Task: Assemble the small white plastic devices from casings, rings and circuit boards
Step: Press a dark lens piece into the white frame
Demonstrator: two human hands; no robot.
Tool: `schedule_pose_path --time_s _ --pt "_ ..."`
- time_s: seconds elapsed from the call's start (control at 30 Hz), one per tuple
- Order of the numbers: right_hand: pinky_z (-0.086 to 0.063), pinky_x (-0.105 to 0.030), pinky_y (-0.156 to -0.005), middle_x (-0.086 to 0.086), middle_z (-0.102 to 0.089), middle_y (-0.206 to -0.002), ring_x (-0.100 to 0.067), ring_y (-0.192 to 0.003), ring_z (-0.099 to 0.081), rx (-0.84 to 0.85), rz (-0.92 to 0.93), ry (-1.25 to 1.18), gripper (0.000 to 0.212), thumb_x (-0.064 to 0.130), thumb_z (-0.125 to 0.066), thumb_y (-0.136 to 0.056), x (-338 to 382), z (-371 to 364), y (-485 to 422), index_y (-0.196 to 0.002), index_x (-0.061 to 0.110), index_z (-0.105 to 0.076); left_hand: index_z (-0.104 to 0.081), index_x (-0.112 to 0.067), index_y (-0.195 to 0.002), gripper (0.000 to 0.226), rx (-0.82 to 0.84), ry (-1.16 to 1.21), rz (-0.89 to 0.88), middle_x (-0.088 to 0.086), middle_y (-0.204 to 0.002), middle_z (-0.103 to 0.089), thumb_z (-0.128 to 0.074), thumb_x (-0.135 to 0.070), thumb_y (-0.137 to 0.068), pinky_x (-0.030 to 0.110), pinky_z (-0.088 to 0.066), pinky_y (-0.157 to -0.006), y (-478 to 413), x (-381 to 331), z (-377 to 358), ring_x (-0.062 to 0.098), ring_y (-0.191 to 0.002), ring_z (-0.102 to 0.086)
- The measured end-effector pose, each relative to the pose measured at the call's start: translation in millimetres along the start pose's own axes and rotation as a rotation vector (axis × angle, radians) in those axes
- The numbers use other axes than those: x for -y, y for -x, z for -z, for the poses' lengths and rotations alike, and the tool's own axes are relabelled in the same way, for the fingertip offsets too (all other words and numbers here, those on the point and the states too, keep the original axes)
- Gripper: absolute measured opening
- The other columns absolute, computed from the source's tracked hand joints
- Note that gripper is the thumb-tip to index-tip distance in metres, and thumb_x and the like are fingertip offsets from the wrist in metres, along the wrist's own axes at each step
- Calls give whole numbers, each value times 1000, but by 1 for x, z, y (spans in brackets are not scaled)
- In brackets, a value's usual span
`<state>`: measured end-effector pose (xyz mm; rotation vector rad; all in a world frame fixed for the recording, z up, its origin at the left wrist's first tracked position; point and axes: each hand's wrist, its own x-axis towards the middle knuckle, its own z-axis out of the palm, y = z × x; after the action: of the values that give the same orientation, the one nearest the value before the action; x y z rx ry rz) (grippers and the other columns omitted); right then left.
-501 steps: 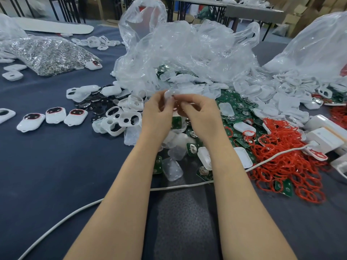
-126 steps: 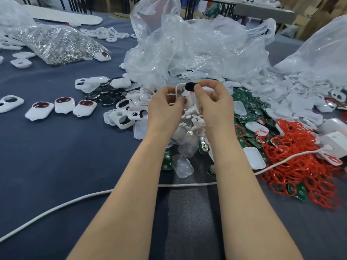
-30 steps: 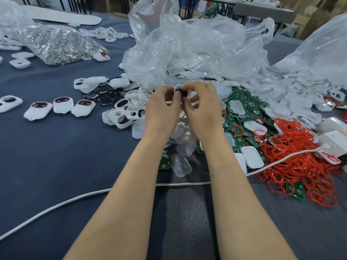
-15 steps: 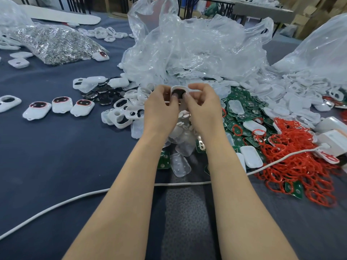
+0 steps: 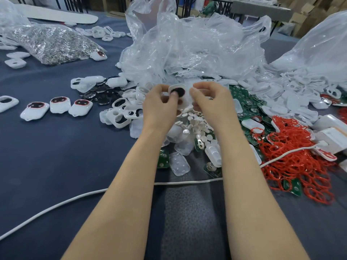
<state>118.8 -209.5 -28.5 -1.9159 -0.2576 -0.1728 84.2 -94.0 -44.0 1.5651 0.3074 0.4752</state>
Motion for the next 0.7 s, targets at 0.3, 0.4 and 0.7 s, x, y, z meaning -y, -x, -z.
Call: schedule_pose_path --time_s 0.3,0.4,0.7 --pt "-46 -23 -65 8 -62 -76 -7 -71 -57 159 -38 403 8 26 -68 -83 -10 13 5 -85 18 -67 -53 -8 -97 6 -78 501 343 12 -99 -66 -57 -13 -96 19 -55 -54 -7 -4 9 12 -57 -70" --pt "-51 -33 -75 1 -63 -84 -17 -81 -59 204 -39 534 15 29 -70 -83 -8 2 8 -89 16 -66 -54 -11 -92 4 -60 502 338 12 -96 -67 -57 -11 -95 20 -55 -53 -6 -4 8 14 -59 -71" --pt "-49 -41 -86 -10 -67 -101 -28 -98 -59 148 1 626 12 12 -61 -87 -11 -9 9 -97 9 -65 -55 -20 -89 16 -21 413 284 9 -98 -62 -57 -6 -94 22 -54 -53 -2 -5 5 21 -70 -69"
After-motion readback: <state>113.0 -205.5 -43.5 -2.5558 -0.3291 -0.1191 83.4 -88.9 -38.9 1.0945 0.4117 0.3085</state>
